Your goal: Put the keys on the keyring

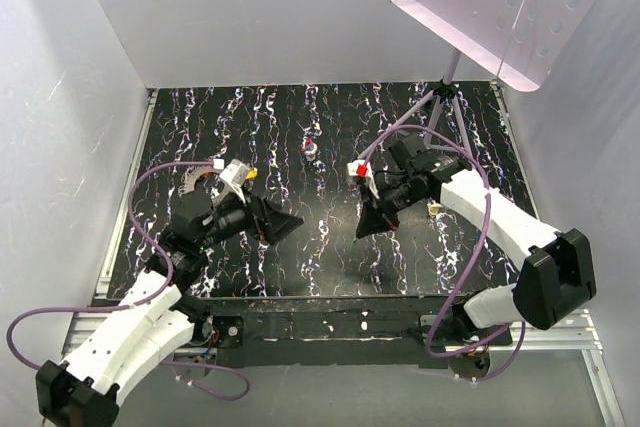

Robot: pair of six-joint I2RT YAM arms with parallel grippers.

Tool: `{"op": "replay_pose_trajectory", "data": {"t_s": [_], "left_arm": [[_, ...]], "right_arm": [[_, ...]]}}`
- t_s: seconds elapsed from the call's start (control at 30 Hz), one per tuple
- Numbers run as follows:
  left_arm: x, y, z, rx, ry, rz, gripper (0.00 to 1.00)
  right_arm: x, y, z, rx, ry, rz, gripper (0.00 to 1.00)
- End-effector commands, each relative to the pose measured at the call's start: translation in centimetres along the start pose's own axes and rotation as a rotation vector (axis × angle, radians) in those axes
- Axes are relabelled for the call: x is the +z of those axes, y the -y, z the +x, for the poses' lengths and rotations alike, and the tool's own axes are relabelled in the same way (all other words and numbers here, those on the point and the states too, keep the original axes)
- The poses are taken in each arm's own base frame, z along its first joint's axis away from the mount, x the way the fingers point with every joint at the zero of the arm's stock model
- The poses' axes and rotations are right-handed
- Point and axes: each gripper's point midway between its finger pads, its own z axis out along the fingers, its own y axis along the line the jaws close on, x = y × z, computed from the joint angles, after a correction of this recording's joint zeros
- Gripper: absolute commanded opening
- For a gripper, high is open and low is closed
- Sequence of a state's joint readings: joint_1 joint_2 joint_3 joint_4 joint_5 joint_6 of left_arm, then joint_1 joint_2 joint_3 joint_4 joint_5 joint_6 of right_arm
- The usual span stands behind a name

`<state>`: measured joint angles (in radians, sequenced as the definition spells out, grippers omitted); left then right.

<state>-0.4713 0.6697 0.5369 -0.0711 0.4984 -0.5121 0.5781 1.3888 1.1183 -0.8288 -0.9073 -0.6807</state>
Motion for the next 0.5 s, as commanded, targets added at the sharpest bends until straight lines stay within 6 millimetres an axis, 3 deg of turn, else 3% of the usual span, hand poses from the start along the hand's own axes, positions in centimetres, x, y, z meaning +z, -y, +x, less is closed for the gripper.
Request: {"op": "replay_pose_trajectory", "data": {"t_s": [0.0, 0.2, 0.47], "left_arm": [[0.7, 0.9, -0.2, 0.067, 0.050, 0.056, 0.98], [1.4, 1.4, 1.4, 0.071, 0.056, 0.129, 0.98], [0.9, 1.2, 1.4, 0.070, 0.090, 0.118, 0.98]], "right_arm": [[-0.6, -0.6, -0.8, -0.047, 0.068, -0.020, 0.01], [-0.5, -1.0, -0.4, -0.068, 0.092, -0.045, 0.01], [-0.4, -0.8, 0.0, -0.084, 0.095, -0.044, 0.01]]}}
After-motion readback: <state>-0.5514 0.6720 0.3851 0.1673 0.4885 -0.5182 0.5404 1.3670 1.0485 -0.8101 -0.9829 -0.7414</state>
